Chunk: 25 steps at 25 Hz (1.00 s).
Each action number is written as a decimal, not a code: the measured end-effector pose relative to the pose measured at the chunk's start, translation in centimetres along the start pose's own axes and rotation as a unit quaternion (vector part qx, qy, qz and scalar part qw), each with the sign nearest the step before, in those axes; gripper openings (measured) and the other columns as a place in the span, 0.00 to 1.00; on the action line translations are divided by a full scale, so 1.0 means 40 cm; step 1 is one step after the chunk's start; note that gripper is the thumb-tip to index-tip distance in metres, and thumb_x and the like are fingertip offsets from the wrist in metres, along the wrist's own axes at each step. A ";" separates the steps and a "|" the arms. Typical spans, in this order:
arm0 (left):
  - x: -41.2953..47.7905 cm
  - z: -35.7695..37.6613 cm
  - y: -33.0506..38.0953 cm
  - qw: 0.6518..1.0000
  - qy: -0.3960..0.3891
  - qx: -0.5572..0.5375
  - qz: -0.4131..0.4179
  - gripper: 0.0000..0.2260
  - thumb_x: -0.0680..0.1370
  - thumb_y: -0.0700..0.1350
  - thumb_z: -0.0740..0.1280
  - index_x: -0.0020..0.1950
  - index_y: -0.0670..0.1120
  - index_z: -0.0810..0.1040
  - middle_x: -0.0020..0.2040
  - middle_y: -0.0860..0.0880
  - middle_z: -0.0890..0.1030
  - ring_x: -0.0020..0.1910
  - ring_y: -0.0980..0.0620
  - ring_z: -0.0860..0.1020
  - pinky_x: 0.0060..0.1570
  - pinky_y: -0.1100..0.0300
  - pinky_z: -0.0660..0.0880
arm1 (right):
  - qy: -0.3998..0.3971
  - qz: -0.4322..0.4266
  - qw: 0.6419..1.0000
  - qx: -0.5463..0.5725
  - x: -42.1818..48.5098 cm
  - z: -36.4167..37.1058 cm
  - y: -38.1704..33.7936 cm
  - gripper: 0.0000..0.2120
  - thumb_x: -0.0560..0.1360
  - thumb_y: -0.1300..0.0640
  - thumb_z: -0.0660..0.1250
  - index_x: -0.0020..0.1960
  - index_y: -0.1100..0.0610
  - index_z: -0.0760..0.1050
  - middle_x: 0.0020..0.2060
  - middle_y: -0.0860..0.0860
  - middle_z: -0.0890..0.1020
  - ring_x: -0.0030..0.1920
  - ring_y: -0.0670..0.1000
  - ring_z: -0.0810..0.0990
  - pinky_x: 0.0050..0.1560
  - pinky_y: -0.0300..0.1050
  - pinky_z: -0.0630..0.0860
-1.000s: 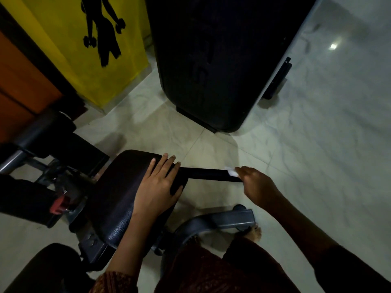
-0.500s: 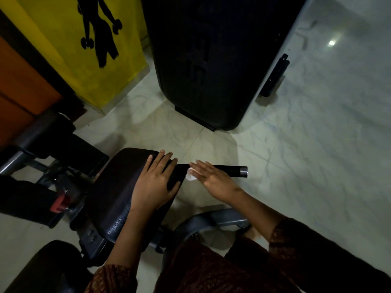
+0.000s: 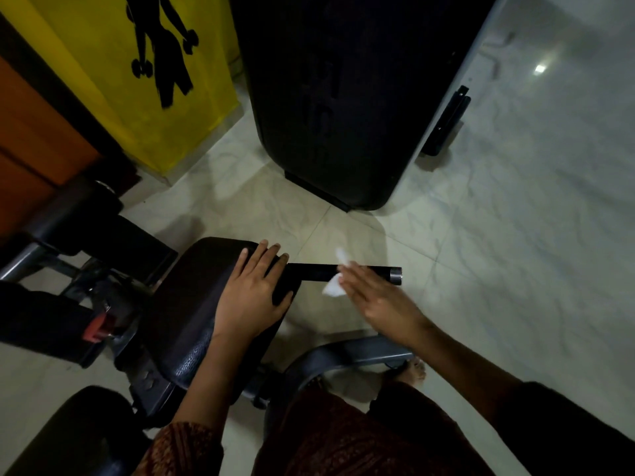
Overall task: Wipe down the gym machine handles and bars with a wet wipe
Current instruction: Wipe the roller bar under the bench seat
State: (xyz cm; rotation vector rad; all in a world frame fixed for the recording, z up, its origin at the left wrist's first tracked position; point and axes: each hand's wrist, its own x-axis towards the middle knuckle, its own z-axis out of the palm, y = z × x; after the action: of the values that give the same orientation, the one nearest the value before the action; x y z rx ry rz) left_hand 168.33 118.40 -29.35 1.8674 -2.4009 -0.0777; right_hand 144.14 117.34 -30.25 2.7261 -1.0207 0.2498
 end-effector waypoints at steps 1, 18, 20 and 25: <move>0.000 -0.001 0.000 1.000 -0.002 -0.001 0.000 0.25 0.72 0.55 0.57 0.61 0.41 0.77 0.64 0.42 0.76 0.67 0.43 0.69 0.69 0.49 0.56 | -0.012 -0.047 0.999 0.007 0.041 0.032 -0.023 0.21 0.70 0.69 0.53 0.56 0.64 0.79 0.58 0.58 0.80 0.59 0.58 0.78 0.57 0.51 0.75; -0.005 0.005 -0.001 1.000 0.002 0.016 0.010 0.26 0.73 0.56 0.57 0.62 0.41 0.76 0.64 0.41 0.75 0.68 0.42 0.69 0.69 0.48 0.55 | -0.087 -0.082 0.992 0.035 0.128 0.090 -0.011 0.24 0.66 0.63 0.50 0.50 0.60 0.82 0.53 0.57 0.82 0.53 0.57 0.82 0.51 0.51 0.78; -0.005 0.002 -0.001 1.000 0.004 0.025 0.013 0.26 0.73 0.57 0.57 0.64 0.41 0.75 0.65 0.41 0.74 0.69 0.42 0.67 0.70 0.47 0.54 | -0.124 -0.081 0.988 0.049 0.120 0.096 0.005 0.26 0.65 0.64 0.49 0.50 0.59 0.82 0.54 0.56 0.82 0.52 0.55 0.82 0.49 0.47 0.79; -0.004 0.004 0.000 0.999 0.009 0.041 0.025 0.26 0.73 0.56 0.57 0.65 0.44 0.74 0.70 0.41 0.69 0.71 0.41 0.63 0.70 0.47 0.54 | -0.084 -0.035 0.995 0.048 0.003 0.020 0.072 0.27 0.63 0.67 0.48 0.47 0.61 0.83 0.49 0.58 0.84 0.49 0.56 0.83 0.43 0.48 0.80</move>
State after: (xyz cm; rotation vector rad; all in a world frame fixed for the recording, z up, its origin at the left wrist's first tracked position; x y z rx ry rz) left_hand 168.36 118.53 -29.52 1.8316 -2.4726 0.0411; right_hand 142.38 114.93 -30.58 2.9050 -0.9748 0.0604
